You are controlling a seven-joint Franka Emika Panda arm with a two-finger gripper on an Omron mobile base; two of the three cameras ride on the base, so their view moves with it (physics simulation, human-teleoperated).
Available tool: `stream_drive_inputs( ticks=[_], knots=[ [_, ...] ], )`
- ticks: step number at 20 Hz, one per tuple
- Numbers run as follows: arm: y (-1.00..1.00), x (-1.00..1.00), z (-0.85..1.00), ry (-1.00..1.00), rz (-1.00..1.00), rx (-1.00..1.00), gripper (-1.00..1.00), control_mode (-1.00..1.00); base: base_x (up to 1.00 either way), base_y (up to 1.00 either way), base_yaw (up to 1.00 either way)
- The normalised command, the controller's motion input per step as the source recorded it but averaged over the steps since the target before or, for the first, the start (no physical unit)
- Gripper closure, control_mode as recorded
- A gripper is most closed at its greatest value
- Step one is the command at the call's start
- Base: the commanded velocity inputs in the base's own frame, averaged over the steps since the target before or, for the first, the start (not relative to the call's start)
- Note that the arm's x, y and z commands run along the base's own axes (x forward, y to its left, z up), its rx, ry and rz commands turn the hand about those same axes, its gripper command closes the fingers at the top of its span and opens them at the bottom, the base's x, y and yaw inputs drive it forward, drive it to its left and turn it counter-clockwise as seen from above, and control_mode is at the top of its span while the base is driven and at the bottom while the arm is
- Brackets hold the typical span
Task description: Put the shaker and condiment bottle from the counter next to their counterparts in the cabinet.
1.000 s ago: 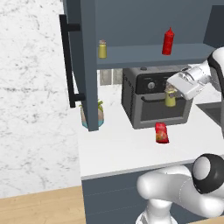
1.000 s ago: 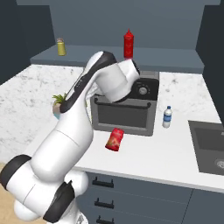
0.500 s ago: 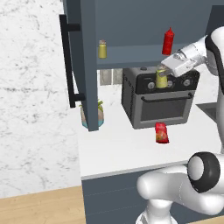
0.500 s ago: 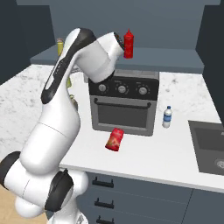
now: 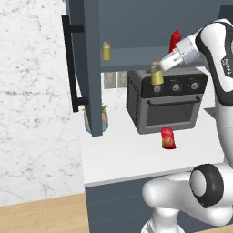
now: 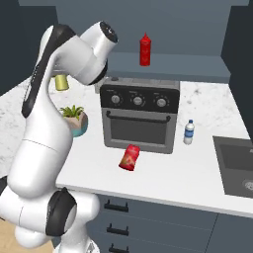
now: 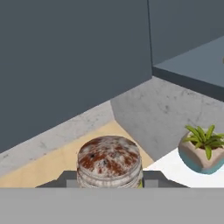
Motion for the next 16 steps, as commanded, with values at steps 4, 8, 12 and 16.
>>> stream_drive_inputs(
  ticks=[4, 8, 12, 16],
  knots=[
    [0.15, 0.00, -0.17, -0.13, -0.17, 0.03, 1.00, -1.00, 0.00, 0.00, 0.00],
    [0.23, 0.00, 0.00, -0.29, -0.37, 0.12, 1.00, -1.00, 0.00, 0.00, 0.00],
    [0.22, 0.00, 0.00, -0.27, -0.42, 0.12, 1.00, -1.00, 0.00, 0.00, 0.00],
    [0.11, 0.00, 0.00, -0.23, -0.40, 0.09, 1.00, -1.00, 0.00, 0.00, 0.00]
  ],
)
